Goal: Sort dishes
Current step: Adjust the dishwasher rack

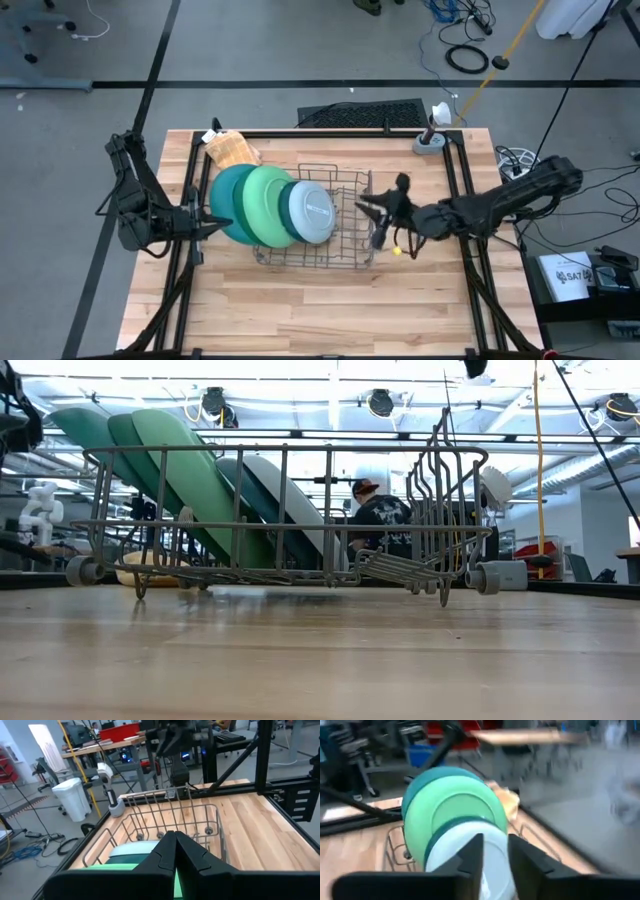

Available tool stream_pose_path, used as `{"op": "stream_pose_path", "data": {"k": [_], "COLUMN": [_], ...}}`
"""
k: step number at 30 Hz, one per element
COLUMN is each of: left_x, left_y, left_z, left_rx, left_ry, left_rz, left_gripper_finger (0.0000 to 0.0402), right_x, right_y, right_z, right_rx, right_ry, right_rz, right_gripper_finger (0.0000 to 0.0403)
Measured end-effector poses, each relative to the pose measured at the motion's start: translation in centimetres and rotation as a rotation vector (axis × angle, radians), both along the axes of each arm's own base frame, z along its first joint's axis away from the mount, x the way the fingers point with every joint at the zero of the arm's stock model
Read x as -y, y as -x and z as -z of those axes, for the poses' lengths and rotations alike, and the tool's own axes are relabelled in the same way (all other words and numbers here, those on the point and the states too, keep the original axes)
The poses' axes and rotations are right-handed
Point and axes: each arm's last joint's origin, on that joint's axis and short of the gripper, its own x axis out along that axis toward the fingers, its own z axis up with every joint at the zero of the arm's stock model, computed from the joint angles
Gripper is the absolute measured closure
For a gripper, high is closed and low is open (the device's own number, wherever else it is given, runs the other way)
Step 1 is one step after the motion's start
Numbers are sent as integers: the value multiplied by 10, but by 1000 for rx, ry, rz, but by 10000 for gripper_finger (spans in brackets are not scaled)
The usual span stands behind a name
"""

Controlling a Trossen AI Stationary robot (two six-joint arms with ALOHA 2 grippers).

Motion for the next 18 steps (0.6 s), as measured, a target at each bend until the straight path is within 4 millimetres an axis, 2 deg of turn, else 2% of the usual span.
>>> {"op": "stream_pose_path", "data": {"k": [3, 8, 18], "left_x": [0, 0, 0], "left_y": [0, 0, 0], "left_z": [0, 0, 0], "left_rx": [1, 2, 4], "left_ry": [5, 8, 12], "left_rz": [-2, -3, -5], "left_gripper_finger": [394, 394, 394], "right_x": [10, 19, 33], "right_y": [5, 2, -19], "right_z": [-14, -8, 15], "right_rx": [-93, -289, -393], "right_ry": [-171, -362, -539], "right_rz": [106, 260, 354], "right_gripper_finger": [277, 231, 236]}}
